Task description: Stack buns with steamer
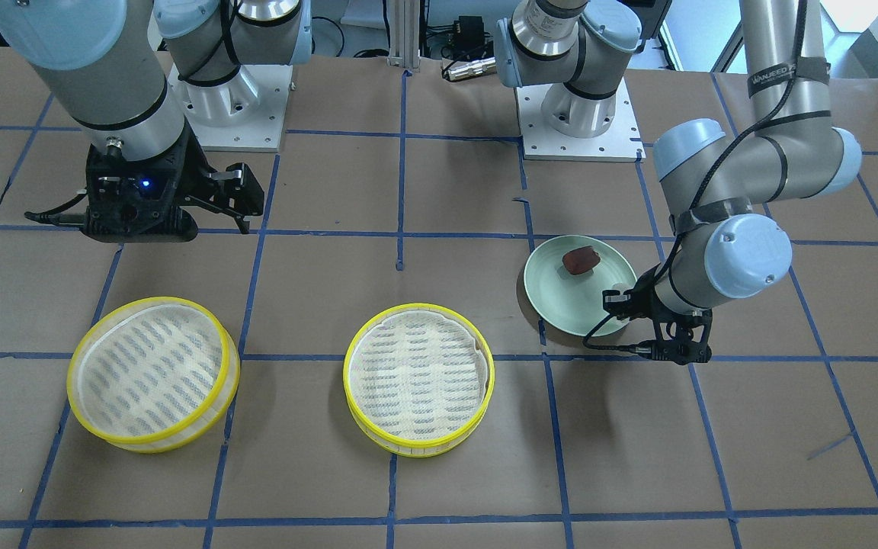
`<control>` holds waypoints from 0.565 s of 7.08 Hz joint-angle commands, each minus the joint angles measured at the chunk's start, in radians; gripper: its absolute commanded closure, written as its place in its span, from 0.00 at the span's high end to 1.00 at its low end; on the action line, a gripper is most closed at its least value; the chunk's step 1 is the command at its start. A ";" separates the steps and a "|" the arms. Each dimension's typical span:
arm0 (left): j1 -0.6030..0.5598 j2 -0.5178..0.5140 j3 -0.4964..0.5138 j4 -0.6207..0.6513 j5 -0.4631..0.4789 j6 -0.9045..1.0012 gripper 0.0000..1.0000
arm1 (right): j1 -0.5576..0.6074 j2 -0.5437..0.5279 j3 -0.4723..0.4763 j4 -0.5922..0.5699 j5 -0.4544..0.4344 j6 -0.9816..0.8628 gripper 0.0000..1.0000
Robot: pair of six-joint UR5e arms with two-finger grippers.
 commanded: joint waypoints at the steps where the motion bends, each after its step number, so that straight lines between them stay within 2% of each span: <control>1: -0.036 -0.011 0.142 -0.063 -0.109 -0.189 0.19 | -0.004 -0.010 0.000 -0.060 0.022 0.006 1.00; 2: -0.106 -0.014 0.164 -0.057 -0.134 -0.247 0.20 | -0.004 -0.012 0.009 -0.057 0.092 0.000 1.00; 4: -0.285 -0.036 0.181 0.014 -0.191 -0.514 0.21 | -0.053 -0.016 0.009 -0.077 0.060 -0.090 1.00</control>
